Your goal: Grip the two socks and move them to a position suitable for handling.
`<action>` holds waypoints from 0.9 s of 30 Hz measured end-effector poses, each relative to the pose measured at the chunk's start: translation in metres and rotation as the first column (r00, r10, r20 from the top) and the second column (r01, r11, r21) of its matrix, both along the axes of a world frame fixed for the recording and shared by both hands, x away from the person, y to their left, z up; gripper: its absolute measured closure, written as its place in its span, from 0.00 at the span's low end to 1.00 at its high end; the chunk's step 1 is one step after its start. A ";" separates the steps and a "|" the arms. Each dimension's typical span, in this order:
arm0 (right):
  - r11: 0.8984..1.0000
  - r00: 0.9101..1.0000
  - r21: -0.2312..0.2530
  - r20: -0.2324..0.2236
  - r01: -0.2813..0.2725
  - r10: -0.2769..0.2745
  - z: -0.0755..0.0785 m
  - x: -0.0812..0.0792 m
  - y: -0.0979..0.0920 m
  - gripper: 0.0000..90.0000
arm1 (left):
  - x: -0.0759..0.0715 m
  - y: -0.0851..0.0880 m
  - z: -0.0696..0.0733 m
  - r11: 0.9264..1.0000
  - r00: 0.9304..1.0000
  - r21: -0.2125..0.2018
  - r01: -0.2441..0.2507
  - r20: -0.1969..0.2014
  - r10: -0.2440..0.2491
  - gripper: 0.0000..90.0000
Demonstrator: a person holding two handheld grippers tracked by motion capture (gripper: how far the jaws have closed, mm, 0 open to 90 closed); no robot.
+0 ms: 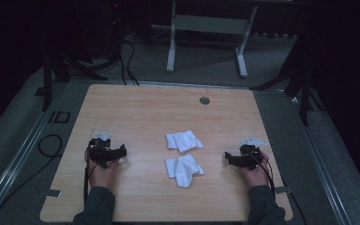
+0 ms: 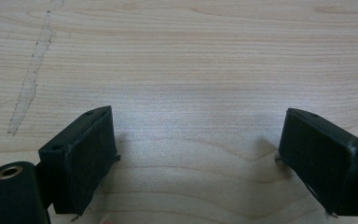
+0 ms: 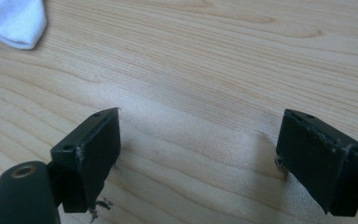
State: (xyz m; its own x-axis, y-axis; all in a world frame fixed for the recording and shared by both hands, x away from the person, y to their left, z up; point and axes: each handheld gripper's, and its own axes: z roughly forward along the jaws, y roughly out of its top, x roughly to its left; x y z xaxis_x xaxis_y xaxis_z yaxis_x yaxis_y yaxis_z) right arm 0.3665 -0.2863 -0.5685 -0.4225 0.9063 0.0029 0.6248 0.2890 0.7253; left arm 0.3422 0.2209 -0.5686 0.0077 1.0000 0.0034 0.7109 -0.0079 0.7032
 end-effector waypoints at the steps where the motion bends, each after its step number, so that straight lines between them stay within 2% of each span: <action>1: 1.000 1.000 0.000 0.001 0.000 0.000 0.000 0.000 0.000 0.15 | 0.000 0.000 0.000 1.000 1.000 0.000 0.000 0.000 0.000 0.12; 21: 1.000 1.000 0.000 0.000 0.000 0.000 0.000 0.000 0.000 0.15 | 0.000 0.000 0.000 1.000 1.000 0.000 0.000 0.000 0.000 0.12; 27: 1.000 1.000 0.001 0.007 0.011 -0.011 0.000 -0.001 -0.001 0.20 | 0.000 0.000 0.000 1.000 1.000 0.000 0.000 -0.001 0.000 0.12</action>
